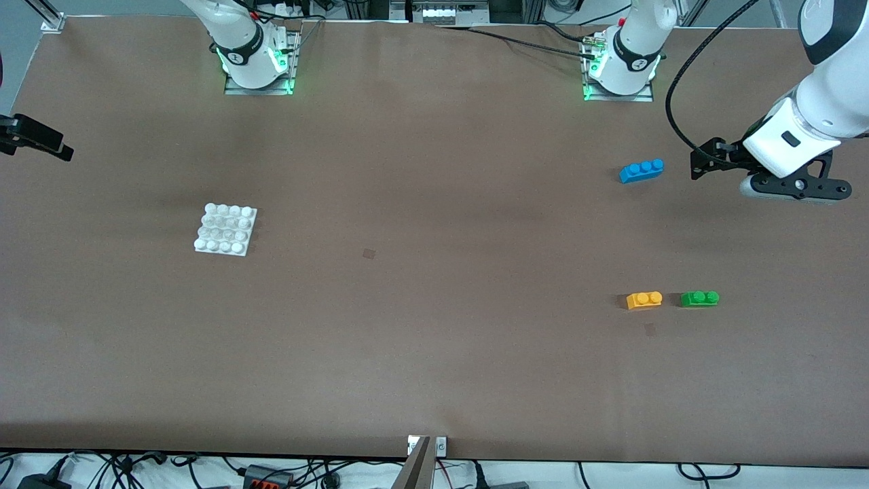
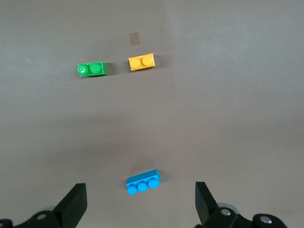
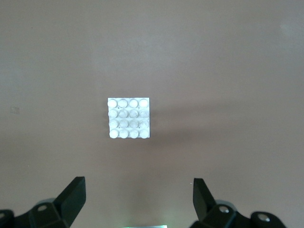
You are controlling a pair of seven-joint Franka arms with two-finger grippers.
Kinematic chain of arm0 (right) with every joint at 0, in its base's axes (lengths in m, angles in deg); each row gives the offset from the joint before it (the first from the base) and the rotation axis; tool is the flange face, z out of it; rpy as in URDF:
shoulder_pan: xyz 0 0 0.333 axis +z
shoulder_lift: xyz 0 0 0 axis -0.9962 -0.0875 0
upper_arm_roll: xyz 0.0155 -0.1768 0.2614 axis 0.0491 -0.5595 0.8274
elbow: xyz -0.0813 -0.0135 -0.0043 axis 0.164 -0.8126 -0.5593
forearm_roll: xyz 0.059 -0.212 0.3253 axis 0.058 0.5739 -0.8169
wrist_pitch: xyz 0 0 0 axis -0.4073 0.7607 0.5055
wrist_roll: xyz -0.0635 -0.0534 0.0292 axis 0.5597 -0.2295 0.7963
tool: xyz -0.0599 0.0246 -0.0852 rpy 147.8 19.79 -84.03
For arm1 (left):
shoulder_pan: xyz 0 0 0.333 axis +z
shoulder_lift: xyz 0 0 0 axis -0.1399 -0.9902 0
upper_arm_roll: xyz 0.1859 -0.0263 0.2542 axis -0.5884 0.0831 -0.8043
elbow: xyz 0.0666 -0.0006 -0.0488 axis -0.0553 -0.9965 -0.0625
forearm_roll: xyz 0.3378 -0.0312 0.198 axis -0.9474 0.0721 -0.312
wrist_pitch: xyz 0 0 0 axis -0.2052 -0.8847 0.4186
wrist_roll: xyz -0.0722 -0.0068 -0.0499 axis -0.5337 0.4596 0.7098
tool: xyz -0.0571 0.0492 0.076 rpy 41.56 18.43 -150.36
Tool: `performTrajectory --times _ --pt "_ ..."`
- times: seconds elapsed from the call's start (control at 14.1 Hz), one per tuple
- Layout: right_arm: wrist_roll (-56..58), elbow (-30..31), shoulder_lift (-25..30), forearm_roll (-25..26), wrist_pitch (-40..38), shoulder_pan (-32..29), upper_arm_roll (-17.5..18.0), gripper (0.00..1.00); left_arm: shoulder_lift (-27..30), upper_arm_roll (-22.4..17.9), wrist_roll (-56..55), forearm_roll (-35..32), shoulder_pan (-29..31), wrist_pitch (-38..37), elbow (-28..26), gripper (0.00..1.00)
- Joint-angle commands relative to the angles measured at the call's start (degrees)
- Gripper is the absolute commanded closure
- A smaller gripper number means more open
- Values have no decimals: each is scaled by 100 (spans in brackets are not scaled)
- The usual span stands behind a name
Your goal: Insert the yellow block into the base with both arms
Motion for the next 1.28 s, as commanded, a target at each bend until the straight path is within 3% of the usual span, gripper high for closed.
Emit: performTrajectory --times 0.0,0.28,0.5,0.71,0.85,1.07,1.21 --pt "30 -56 -40 31 -86 -18 48 0 -19 -5 56 82 51 -52 71 0" --pt "47 -39 -58 40 -191 61 109 0 -54 -5 64 82 51 -78 133 0" --pt "29 -65 -145 31 -509 18 101 0 -387 13 56 72 51 114 246 0" --pt "47 -117 -601 -22 -455 -18 74 0 -1149 13 -6 73 33 552 440 0" --pt "47 -92 -1004 14 -394 87 100 0 -1747 13 3 73 33 1245 493 0" --pt "-23 109 -1568 -39 297 316 101 0 -2583 21 -15 125 -37 1714 913 0" --pt "-32 924 -1552 -56 1393 360 109 0 -3172 13 55 125 59 2029 1204 0"
